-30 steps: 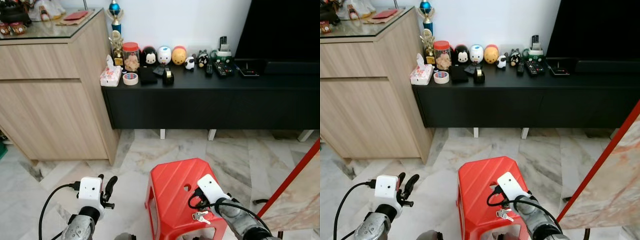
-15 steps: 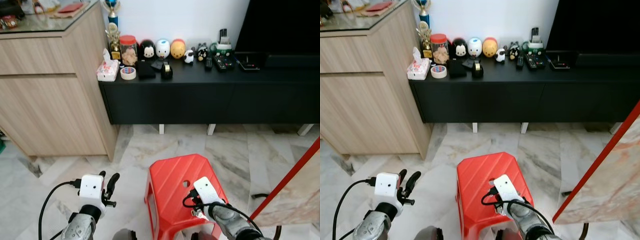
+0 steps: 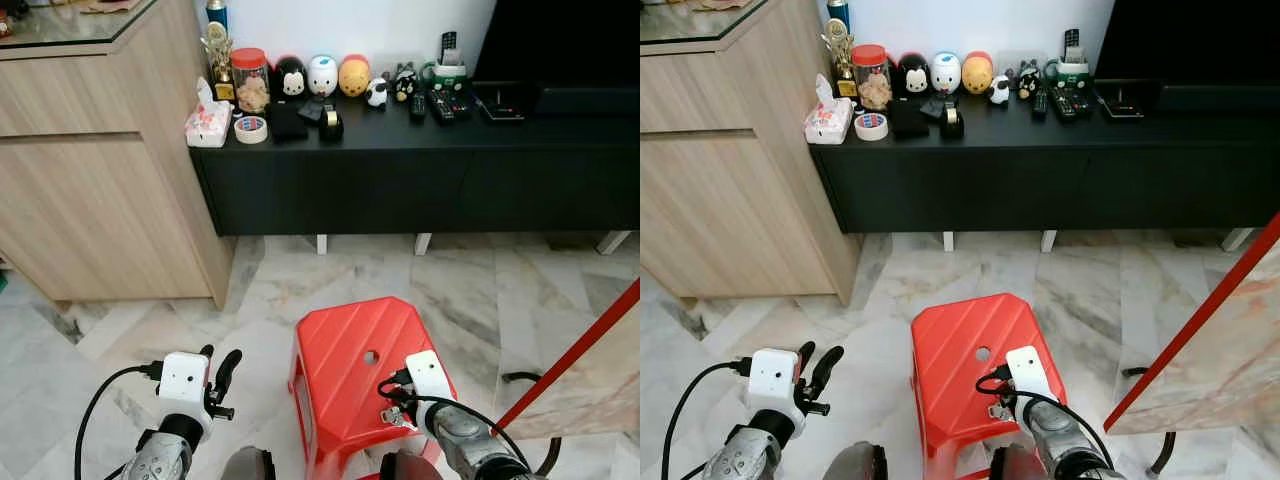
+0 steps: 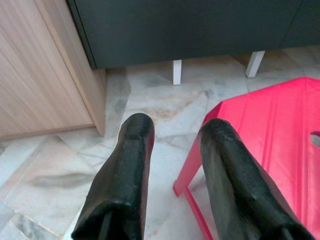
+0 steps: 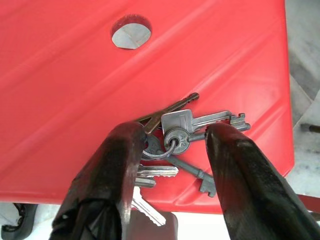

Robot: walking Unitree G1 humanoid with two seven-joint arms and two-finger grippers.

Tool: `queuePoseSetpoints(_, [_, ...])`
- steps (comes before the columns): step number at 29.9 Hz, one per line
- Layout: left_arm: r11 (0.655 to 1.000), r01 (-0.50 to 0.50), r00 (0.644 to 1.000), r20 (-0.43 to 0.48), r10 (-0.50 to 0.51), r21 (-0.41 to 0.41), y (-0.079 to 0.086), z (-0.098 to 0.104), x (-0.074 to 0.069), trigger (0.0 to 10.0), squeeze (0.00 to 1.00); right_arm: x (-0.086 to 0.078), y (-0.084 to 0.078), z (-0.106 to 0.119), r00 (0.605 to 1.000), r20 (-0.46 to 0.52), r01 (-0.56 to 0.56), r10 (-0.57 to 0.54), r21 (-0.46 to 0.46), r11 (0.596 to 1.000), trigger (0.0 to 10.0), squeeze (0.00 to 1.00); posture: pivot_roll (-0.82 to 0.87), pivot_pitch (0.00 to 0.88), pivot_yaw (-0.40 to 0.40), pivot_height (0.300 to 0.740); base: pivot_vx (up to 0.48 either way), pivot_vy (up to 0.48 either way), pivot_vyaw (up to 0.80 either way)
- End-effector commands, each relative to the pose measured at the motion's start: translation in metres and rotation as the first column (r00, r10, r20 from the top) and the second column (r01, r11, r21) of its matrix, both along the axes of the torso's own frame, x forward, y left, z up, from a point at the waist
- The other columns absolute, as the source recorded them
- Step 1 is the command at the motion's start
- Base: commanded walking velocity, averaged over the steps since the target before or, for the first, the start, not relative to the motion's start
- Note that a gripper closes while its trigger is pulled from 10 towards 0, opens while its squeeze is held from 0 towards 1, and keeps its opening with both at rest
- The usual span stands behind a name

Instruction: Hang keys on a hook

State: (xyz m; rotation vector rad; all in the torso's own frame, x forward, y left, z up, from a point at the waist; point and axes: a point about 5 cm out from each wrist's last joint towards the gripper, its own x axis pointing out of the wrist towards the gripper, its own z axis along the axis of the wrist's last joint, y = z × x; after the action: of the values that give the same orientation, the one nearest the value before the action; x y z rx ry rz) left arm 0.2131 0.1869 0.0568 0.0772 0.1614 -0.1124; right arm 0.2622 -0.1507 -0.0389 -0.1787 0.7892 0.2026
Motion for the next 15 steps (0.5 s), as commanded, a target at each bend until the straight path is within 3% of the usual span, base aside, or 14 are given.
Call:
queuePoseSetpoints(1, [1.000, 0.004, 1.000, -0.008, -0.004, 0.016, 0.0011, 0.0016, -0.0024, 10.0, 0.00, 0.0002, 0.0016, -0.0004, 1.000, -0.013, 0.009, -0.009, 0.003, 1.000, 10.0, 1.00, 0.12, 0.134, -0.010, 0.651, 0.000, 0.000, 0.00])
queuePoseSetpoints(2, [1.000, 0.004, 1.000, -0.009, -0.004, 0.017, 0.0013, 0.0018, -0.0025, 10.0, 0.00, 0.0002, 0.0017, -0.0004, 1.000, -0.014, 0.008, -0.007, 0.000, 1.000, 10.0, 1.00, 0.12, 0.135, -0.010, 0.651, 0.000, 0.000, 0.00])
queuePoseSetpoints(3, [1.000, 0.005, 1.000, -0.010, -0.005, 0.018, 0.0014, 0.0025, -0.0034, 10.0, 0.00, -0.0001, 0.0017, -0.0007, 1.000, -0.017, 0.001, -0.001, -0.007, 1.000, 10.0, 0.36, 0.12, 0.139, -0.010, 0.651, 0.000, 0.000, 0.00])
queuePoseSetpoints(4, [1.000, 0.006, 1.000, -0.010, -0.006, 0.019, 0.0012, 0.0030, -0.0037, 10.0, 0.00, -0.0005, 0.0017, -0.0010, 1.000, -0.019, -0.007, 0.007, -0.011, 1.000, 10.0, 0.00, 0.12, 0.143, -0.011, 0.651, 0.000, 0.000, 0.00])
queuePoseSetpoints(15, [1.000, 0.014, 1.000, -0.007, -0.014, 0.020, -0.0023, 0.0100, -0.0096, 10.0, 0.00, 0.0027, 0.0034, 0.0020, 0.999, 0.016, 0.040, -0.041, 0.040, 0.998, 10.0, 0.00, 0.13, 0.175, -0.008, 0.651, 0.000, 0.000, 0.00])
